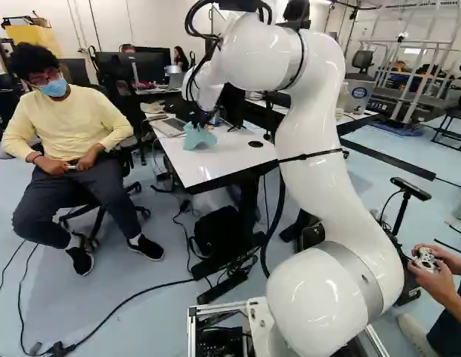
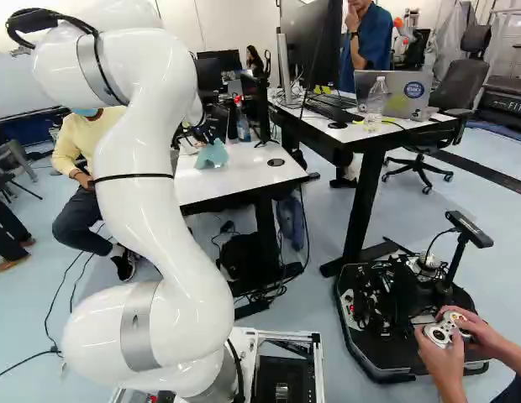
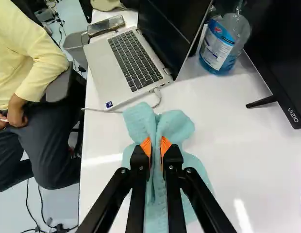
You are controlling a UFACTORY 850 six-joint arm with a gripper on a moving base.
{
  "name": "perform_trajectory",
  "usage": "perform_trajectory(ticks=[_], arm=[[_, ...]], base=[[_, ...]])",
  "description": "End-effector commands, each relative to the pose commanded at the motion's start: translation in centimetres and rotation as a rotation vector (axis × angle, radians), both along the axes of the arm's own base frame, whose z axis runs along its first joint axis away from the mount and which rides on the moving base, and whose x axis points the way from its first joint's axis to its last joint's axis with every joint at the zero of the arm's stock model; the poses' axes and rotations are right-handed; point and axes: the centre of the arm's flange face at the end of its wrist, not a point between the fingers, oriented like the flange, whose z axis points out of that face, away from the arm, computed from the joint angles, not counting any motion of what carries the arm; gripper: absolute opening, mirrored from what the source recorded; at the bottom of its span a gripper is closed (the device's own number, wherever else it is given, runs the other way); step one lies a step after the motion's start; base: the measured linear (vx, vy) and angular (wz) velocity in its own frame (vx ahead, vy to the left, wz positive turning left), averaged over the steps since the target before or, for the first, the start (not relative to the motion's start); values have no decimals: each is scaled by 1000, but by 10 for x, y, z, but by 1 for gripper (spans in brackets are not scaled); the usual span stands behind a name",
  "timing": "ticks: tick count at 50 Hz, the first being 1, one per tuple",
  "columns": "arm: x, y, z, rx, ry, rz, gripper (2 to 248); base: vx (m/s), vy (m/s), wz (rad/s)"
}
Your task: Clean the table with the green towel
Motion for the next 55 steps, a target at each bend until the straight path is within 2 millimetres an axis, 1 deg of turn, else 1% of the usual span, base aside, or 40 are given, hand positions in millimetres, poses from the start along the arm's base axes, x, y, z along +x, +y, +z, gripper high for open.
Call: perform_trajectory(ticks=[35, 55], arm=[[-8, 8, -2, -2, 4, 14, 44], [-4, 10, -22, -9, 30, 14, 44]], base=[[0, 0, 0], [0, 0, 0]])
